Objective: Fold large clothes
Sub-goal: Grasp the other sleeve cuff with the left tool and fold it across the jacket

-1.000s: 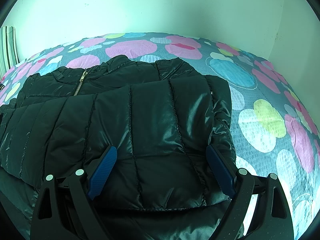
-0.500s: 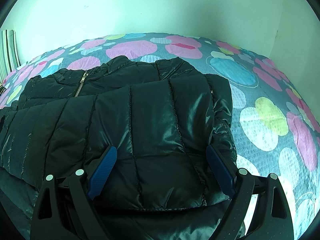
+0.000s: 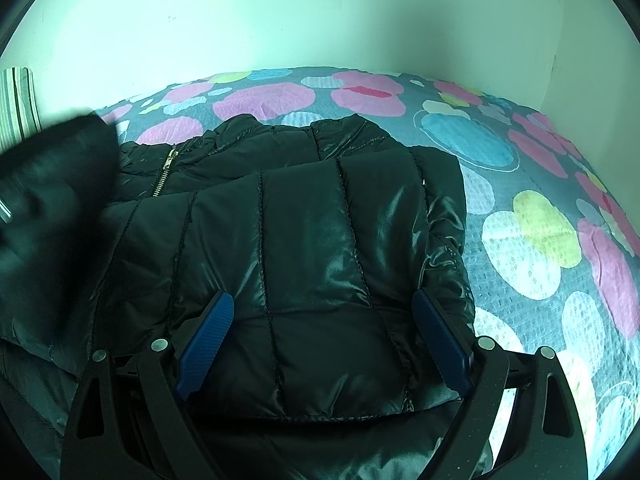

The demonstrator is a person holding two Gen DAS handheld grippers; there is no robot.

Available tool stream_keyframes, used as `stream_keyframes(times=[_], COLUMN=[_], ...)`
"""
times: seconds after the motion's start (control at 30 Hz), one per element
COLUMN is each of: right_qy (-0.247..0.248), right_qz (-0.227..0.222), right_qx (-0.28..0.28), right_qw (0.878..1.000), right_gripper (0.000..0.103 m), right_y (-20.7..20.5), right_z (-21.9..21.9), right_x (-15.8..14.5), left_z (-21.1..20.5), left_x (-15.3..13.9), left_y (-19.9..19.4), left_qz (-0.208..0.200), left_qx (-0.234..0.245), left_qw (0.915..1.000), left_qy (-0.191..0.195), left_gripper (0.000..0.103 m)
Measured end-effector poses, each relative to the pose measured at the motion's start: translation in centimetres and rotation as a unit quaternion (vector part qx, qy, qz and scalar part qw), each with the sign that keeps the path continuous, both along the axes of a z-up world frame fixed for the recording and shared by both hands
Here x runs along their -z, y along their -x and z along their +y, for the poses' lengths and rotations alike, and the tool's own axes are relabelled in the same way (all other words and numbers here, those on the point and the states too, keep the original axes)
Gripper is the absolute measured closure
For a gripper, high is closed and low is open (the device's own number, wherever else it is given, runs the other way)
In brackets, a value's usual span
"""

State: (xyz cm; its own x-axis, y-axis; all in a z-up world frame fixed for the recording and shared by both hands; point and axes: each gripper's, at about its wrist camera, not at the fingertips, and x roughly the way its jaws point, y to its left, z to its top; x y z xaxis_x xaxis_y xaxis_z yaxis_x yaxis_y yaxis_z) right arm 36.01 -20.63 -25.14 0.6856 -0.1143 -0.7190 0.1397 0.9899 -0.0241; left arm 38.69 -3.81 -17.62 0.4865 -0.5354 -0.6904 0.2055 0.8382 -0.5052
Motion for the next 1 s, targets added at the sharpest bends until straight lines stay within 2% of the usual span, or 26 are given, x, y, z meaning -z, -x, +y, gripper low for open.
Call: stream_keyframes(times=[0.17, 0.23, 0.3, 0.37, 0.47, 0.6, 0.77, 1.0], right_qy=[-0.001, -0.001, -0.002, -0.002, -0.005, -0.01, -0.004, -0.035], right_qz=[-0.001, 0.0, -0.001, -0.001, -0.003, -0.003, -0.004, -0.025], right_qx=[0.0, 0.0, 0.0, 0.0, -0.001, -0.005, -0.015, -0.052], right_qw=[1.0, 1.0, 1.0, 1.0, 1.0, 1.0, 1.0, 0.998], right_gripper=[0.014, 0.014, 0.014, 0.014, 0.014, 0.014, 0.014, 0.014], right_y=[0.0, 0.0, 0.0, 0.0, 0.0, 0.4, 2.1, 4.4], right_z=[0.0, 0.0, 0.0, 0.0, -0.1, -0.2, -0.4, 0.8], right_x=[0.0, 0.0, 0.0, -0.1, -0.2, -0.7, -2.3, -5.7], left_z=[-0.5, -0.4, -0.2, 0.1, 0.8, 3.2, 9.5, 18.8], left_x=[0.6, 0.2, -0.5, -1.5, -3.2, -5.2, -5.6, -3.1], left_y=[0.3, 0.5, 0.9, 1.6, 3.1, 5.5, 8.4, 10.1], left_qz=[0.005, 0.004, 0.006, 0.001, -0.015, -0.044, -0.075, -0.053], left_qx=[0.005, 0.003, 0.003, 0.001, 0.005, -0.004, -0.066, -0.17], left_qw=[1.0, 1.0, 0.9998, 0.9996, 0.9992, 0.9984, 0.9944, 0.9811], left_qy=[0.001, 0.007, 0.021, 0.03, 0.038, 0.034, -0.034, -0.075], left_gripper=[0.091, 0.085, 0.064, 0.051, 0.041, 0.035, 0.034, 0.033])
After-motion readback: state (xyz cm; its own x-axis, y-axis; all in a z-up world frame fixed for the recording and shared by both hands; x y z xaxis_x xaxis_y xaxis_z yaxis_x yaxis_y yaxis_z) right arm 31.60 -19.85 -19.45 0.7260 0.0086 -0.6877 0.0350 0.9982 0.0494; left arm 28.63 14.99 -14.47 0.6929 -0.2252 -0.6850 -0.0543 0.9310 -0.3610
